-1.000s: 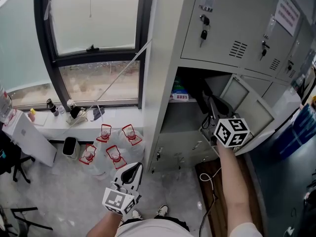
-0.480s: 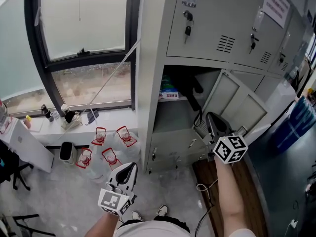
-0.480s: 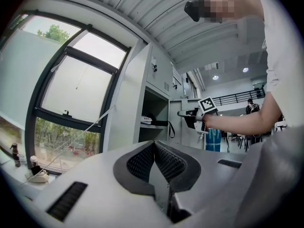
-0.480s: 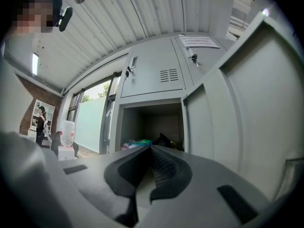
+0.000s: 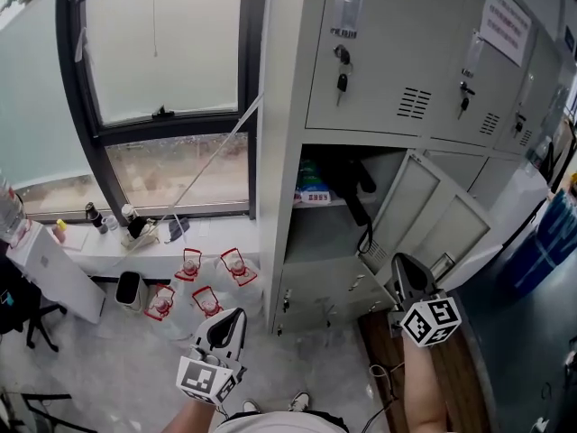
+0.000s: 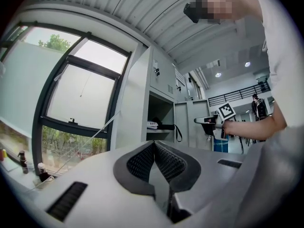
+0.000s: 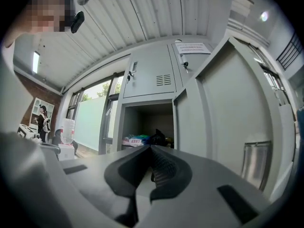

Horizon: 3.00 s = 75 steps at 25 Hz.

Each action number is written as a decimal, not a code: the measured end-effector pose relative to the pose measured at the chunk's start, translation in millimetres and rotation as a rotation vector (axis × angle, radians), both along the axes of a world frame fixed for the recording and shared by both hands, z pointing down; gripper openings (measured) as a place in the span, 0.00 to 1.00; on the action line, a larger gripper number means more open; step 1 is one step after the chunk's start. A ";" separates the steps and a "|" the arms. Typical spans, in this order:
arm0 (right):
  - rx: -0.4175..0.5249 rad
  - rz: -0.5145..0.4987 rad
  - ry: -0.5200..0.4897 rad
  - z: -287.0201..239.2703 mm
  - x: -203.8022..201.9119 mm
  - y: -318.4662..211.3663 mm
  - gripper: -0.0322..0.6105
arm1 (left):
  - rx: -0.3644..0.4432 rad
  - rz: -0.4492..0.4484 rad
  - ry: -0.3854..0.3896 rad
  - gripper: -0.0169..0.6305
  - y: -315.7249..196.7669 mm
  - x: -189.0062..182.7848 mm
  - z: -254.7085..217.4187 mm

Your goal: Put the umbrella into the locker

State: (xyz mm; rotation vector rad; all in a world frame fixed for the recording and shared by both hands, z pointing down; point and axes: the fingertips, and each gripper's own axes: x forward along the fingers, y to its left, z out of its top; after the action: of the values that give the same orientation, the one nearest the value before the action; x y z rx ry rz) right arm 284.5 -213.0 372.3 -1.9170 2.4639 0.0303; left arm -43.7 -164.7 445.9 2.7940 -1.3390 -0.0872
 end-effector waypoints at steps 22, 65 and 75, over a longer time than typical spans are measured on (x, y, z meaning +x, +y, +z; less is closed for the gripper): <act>0.045 -0.010 -0.035 -9.2 17.8 88.5 0.08 | 0.037 -0.136 -0.017 0.06 -25.0 -22.7 -17.6; 0.072 0.217 -0.003 -4.9 31.9 129.1 0.08 | 0.034 -0.193 -0.002 0.06 -0.1 -52.8 -29.5; 0.060 0.223 -0.002 -1.5 18.0 137.3 0.08 | 0.032 -0.181 -0.001 0.06 7.9 -62.9 -27.3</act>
State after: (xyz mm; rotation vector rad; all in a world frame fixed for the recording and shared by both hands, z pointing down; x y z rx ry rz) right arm 302.6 -75.6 370.8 -2.1528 2.2089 0.1043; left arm -106.6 -156.8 418.5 2.6913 -1.6020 -0.1145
